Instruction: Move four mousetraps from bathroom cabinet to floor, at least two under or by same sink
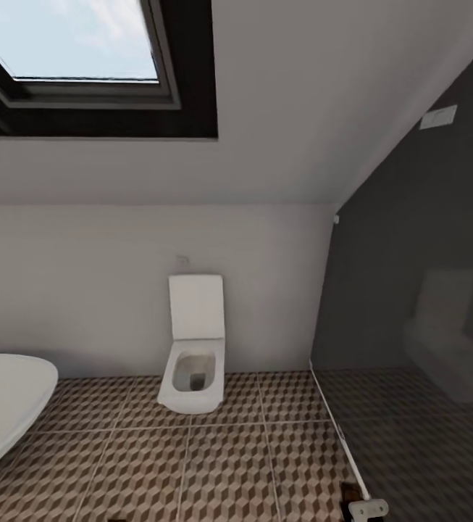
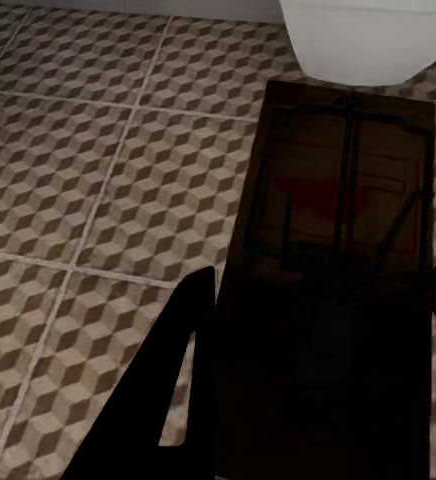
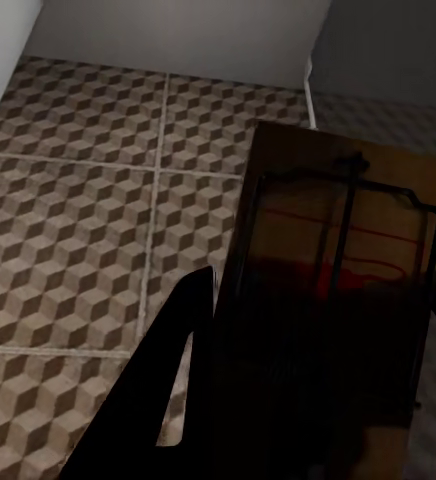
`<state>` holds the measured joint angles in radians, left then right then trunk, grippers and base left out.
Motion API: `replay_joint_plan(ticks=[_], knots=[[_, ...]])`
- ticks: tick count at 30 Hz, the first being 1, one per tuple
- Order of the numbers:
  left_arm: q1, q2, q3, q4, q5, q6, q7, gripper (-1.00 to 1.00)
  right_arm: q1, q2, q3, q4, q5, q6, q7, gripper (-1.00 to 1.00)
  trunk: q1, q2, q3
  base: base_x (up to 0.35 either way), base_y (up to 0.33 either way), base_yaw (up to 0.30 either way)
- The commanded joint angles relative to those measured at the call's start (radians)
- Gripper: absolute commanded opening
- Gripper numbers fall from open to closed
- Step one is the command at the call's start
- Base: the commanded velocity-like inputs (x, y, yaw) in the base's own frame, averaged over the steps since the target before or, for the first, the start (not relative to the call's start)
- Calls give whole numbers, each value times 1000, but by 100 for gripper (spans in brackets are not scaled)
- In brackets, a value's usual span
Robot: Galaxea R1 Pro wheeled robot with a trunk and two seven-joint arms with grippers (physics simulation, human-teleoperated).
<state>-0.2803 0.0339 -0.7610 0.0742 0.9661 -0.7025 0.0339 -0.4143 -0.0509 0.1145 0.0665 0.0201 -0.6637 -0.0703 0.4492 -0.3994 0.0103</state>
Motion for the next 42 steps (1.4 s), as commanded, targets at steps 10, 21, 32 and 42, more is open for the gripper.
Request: replay_joint_plan(ticks=[10,21,32,42], knots=[[0,15,55,1,-1,-2,7,-100,-1,0,8,4,0,-5,-4,-100,1,-1,0,235,255,0],[0,16,80,1,0,-2,12,-100,-1,0,8,4,0,-5,-5,-100,1,-1,0,257,221,0],[0,7,181,1,-6,-7,13,-100,-1,0,8,4,0,-5,-5,-100,1,-1,0,227,117,0],[0,6,181,1,-7,-10,14,-100,-1,2,8,4,0,-5,-5,-100,1,-1,0,5,2,0]])
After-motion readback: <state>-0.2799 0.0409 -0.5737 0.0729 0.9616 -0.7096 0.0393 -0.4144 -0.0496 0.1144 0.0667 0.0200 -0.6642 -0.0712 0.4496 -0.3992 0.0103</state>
